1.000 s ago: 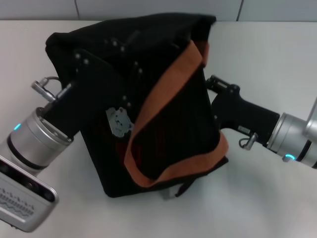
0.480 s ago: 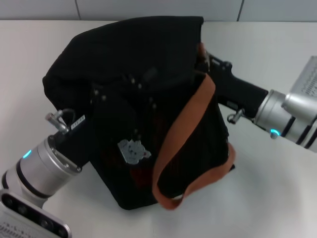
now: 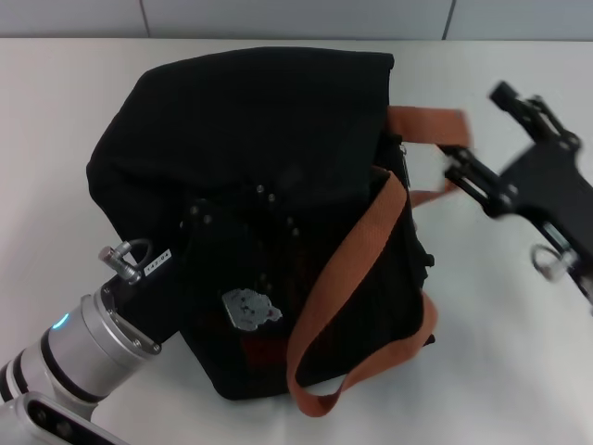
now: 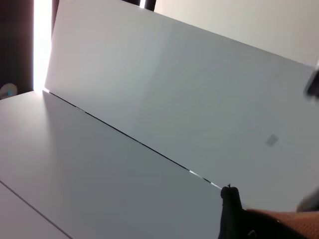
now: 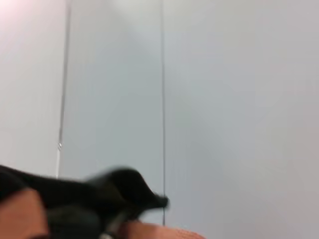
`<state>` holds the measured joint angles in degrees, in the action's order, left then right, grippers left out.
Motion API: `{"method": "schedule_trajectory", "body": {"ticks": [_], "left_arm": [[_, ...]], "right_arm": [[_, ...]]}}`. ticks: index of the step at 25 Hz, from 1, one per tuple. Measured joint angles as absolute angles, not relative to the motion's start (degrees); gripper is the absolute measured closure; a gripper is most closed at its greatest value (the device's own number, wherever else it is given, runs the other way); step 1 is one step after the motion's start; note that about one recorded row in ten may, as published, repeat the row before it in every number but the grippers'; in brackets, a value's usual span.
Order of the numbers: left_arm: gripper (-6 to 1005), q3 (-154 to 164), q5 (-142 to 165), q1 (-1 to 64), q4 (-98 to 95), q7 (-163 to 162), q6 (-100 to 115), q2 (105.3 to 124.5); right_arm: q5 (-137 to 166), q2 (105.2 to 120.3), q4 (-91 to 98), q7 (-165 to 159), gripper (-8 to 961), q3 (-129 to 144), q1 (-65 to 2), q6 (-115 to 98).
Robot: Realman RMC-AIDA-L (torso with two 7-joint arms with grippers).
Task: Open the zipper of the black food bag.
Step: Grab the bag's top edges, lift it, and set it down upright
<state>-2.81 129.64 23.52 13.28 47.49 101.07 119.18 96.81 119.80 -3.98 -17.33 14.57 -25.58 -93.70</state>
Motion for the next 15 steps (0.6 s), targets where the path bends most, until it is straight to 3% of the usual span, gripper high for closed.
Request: {"method": "schedule_trajectory", "body": {"ticks": [4, 15], "left_arm": [[909, -2.9, 129.6, 23.5, 13.3, 47.5, 100.7, 119.18], [911, -3.2, 129.2, 23.5, 14.0, 47.6, 100.5, 119.18]], "right_arm": [[99.0, 119.85, -6.6, -6.0, 118, 16.1, -21.9, -100.8], [100.6, 119.86, -12.9, 6.0, 118, 11.7, -20.1, -98.6]]}}
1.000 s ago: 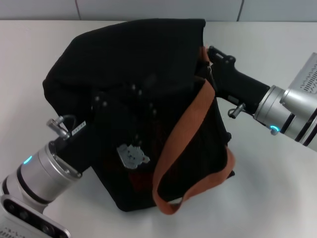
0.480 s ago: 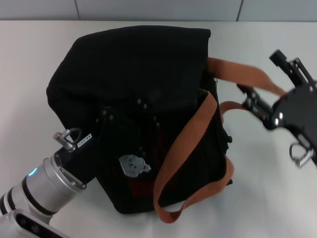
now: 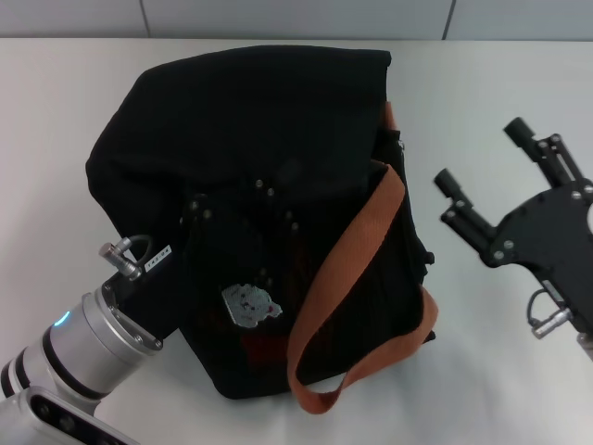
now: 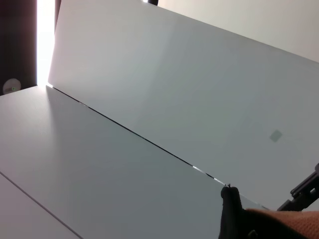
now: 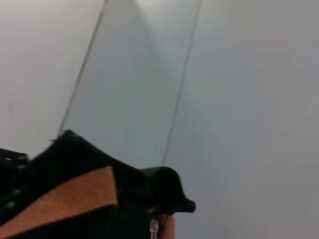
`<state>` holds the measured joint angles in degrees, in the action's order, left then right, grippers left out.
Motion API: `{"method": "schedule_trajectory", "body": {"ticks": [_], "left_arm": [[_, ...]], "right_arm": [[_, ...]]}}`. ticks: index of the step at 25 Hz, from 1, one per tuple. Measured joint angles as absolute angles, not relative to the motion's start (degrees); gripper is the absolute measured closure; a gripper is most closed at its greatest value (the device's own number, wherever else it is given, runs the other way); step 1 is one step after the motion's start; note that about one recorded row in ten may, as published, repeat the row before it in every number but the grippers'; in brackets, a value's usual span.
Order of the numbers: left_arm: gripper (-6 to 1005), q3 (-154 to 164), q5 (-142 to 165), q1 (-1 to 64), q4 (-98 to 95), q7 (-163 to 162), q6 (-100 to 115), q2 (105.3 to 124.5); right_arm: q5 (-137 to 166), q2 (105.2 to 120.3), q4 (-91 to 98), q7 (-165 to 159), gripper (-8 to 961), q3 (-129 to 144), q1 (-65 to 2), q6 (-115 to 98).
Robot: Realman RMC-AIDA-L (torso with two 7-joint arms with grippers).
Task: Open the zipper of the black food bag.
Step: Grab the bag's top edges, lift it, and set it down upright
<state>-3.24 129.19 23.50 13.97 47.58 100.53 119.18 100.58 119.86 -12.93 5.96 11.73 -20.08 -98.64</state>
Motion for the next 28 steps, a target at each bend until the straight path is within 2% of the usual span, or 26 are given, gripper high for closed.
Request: {"method": "schedule_trajectory", "body": {"ticks": [28], "left_arm": [[911, -3.2, 129.5, 23.9, 14.2, 47.6, 100.9, 119.18]], "right_arm": [[103.2, 119.88, -15.6, 12.0, 117, 11.3, -25.3, -93.9]]}}
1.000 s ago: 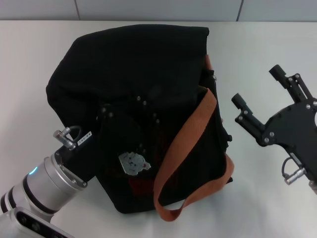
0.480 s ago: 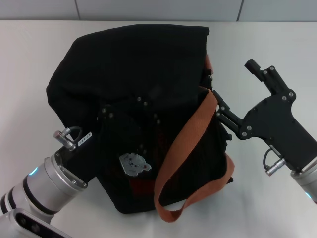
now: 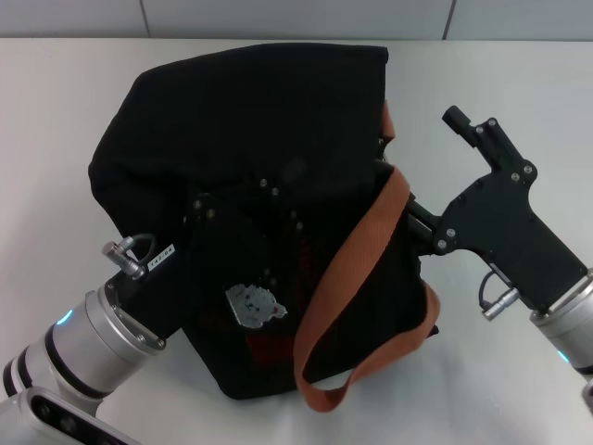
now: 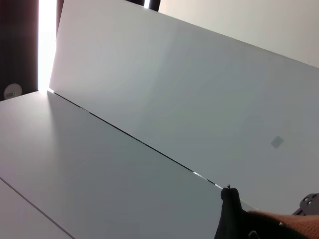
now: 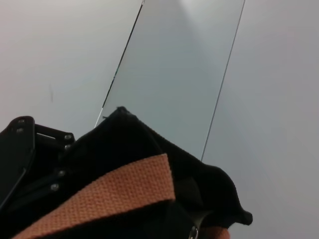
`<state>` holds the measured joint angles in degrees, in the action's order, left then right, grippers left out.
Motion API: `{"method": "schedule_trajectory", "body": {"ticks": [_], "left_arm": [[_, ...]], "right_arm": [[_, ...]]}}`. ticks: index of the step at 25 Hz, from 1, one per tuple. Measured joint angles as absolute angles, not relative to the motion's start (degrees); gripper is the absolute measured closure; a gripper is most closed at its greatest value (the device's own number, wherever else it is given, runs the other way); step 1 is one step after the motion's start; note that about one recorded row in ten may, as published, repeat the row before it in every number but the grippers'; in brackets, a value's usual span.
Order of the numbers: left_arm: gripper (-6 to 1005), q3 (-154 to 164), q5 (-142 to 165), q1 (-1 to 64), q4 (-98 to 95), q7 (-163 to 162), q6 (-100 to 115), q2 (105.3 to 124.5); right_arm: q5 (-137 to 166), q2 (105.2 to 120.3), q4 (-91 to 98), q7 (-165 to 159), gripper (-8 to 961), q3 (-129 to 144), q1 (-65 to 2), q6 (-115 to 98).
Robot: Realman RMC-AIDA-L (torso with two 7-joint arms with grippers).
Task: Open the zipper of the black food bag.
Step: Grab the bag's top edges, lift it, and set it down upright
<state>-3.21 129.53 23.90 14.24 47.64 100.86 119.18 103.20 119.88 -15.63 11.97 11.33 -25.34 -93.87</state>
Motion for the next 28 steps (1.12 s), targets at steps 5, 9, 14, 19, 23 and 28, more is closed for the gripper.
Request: {"method": "schedule_trajectory", "body": {"ticks": [5, 9, 14, 19, 23, 28], "left_arm": [[911, -3.1, 129.5, 23.9, 14.2, 47.6, 100.9, 119.18], [911, -3.1, 129.5, 23.8, 14.2, 47.6, 101.0, 119.18], [911, -3.0, 129.5, 23.7, 14.2, 47.6, 101.0, 119.18], [910, -3.0, 129.5, 23.6, 14.2, 47.6, 101.0, 119.18], [910, -3.0, 129.5, 23.6, 14.2, 47.6, 101.1, 119.18], [910, -3.0, 129.6, 23.6, 14.2, 47.6, 101.1, 119.18]], "right_arm": [[102.9, 119.88, -18.1, 18.2, 118, 10.1, -25.5, -92.5], [102.9, 119.88, -18.9, 19.6, 120, 8.0, -25.5, -91.5], [103.1, 119.88, -19.0, 19.7, 121, 6.9, -25.6, -91.4], [103.2, 119.88, -20.1, 22.7, 123, 6.9, -25.8, -90.4], [103.2, 119.88, -20.9, 25.3, 124, 7.3, -26.1, -90.0], [103.2, 119.88, -21.5, 26.8, 274, 7.2, -26.4, -90.3]]}}
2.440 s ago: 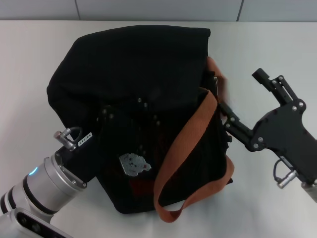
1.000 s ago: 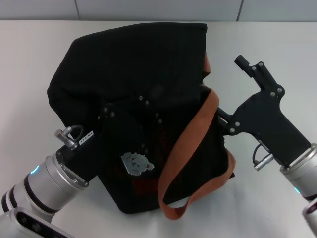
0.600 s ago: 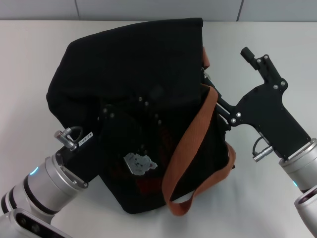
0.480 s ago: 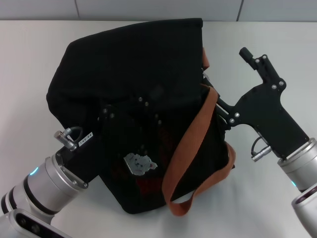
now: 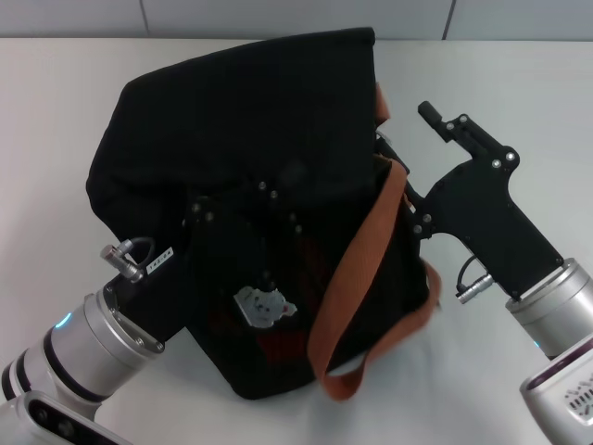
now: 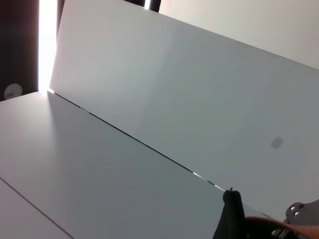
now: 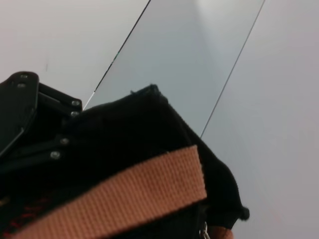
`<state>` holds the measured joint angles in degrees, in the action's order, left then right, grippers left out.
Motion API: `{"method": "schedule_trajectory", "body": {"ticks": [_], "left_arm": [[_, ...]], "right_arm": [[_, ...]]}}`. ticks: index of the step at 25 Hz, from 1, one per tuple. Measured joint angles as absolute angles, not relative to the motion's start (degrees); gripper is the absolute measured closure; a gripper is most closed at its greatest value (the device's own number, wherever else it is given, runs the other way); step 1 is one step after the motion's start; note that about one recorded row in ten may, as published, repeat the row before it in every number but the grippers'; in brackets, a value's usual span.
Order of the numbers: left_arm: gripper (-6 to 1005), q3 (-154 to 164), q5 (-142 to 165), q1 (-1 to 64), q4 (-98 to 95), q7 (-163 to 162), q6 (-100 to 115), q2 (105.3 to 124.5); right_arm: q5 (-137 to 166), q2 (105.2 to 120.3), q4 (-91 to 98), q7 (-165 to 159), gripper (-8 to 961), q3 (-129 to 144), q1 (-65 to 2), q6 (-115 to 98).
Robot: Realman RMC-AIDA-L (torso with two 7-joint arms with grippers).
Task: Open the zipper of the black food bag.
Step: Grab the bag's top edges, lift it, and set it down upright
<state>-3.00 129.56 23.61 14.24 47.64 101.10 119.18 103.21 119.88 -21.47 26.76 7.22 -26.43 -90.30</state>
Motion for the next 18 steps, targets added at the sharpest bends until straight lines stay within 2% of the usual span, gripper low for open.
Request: {"method": "schedule_trajectory", "body": {"ticks": [1, 4, 18], "left_arm": [[910, -3.0, 129.6, 23.6, 14.2, 47.6, 101.1, 119.18], [910, -3.0, 129.6, 23.5, 14.2, 47.6, 101.1, 119.18], [910, -3.1, 129.6, 23.5, 14.2, 47.6, 101.1, 119.18]], "right_arm": [[103.2, 119.88, -21.7, 27.5, 311, 7.2, -26.5, -90.2], [103.2, 119.88, -22.2, 28.6, 539, 7.1, -26.8, -89.7], [107.3, 119.88, -22.3, 30.0, 643, 6.7, -27.9, -87.5]]}}
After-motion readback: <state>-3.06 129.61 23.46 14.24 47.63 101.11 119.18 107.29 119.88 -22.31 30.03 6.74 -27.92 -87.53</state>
